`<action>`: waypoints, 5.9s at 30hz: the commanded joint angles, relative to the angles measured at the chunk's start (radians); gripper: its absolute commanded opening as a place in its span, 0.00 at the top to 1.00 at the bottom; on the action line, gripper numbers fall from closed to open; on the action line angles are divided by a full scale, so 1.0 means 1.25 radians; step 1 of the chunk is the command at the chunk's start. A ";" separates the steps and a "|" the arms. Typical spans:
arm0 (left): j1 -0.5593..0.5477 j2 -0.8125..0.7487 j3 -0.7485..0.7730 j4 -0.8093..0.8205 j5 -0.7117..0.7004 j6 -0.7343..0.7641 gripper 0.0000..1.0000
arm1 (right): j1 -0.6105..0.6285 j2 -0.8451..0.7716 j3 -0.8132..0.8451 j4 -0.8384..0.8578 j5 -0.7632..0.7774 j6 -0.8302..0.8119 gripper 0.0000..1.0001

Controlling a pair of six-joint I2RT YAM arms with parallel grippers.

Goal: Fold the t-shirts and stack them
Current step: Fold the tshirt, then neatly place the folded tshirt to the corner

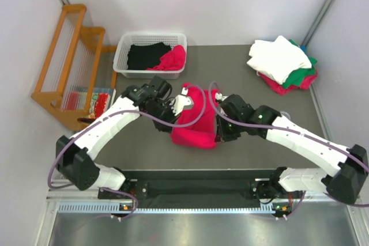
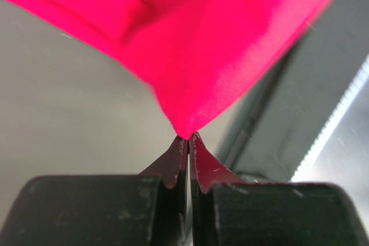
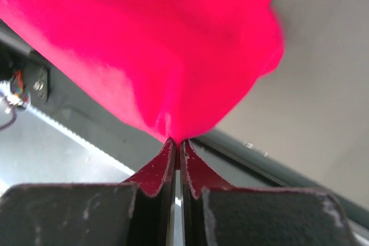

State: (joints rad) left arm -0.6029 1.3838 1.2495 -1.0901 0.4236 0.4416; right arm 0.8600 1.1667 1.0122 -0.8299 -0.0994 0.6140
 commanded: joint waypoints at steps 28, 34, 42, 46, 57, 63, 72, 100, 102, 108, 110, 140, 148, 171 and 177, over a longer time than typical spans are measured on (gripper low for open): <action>0.144 0.594 0.539 0.252 -0.190 -0.096 1.00 | -0.366 0.521 0.339 0.209 -0.078 -0.202 1.00; 0.145 0.678 0.609 0.249 -0.203 -0.100 1.00 | -0.401 0.588 0.368 0.236 -0.070 -0.203 1.00; 0.146 0.731 0.625 0.278 -0.219 -0.119 1.00 | -0.438 0.654 0.427 0.247 -0.075 -0.209 1.00; 0.150 0.755 0.644 0.277 -0.226 -0.132 0.91 | -0.447 0.697 0.461 0.241 -0.079 -0.214 0.99; 0.193 0.608 0.635 0.261 -0.179 -0.178 0.19 | -0.451 0.703 0.603 0.146 0.055 -0.226 0.04; 0.239 0.408 0.615 0.214 -0.080 -0.208 0.15 | -0.452 0.653 0.602 0.144 0.042 -0.233 0.00; 0.323 0.101 0.346 0.294 -0.021 -0.291 0.12 | -0.452 0.743 0.556 0.212 -0.166 -0.234 0.00; 0.400 -0.059 0.155 0.218 -0.003 -0.245 0.13 | -0.625 0.807 0.306 0.662 -0.599 0.012 0.00; 0.399 -0.053 0.169 0.212 -0.005 -0.242 0.13 | -0.634 0.798 0.260 0.719 -0.625 0.035 0.00; 0.399 -0.059 0.181 0.200 0.006 -0.244 0.14 | -0.630 0.798 0.192 0.835 -0.676 0.092 0.00; 0.399 -0.061 0.183 0.192 0.008 -0.244 0.14 | -0.625 0.799 0.184 0.833 -0.679 0.084 0.00; 0.399 -0.063 0.191 0.187 0.030 -0.246 0.14 | -0.479 0.879 0.280 0.531 -0.532 -0.118 0.00; 0.399 -0.060 0.201 0.189 0.032 -0.244 0.14 | -0.466 0.869 0.262 0.538 -0.523 -0.090 0.65; 0.399 -0.082 0.172 0.191 0.043 -0.239 0.14 | -0.471 0.715 0.575 0.334 -0.405 -0.181 1.00; 0.399 -0.104 0.155 0.193 0.039 -0.239 0.14 | -0.521 0.878 0.874 0.239 -0.427 -0.148 1.00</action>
State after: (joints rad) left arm -0.1055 1.3037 1.4578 -0.8639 0.4564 0.1368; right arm 0.2665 2.1643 1.8969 -0.4603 -0.6338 0.4255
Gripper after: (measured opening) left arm 0.863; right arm 0.191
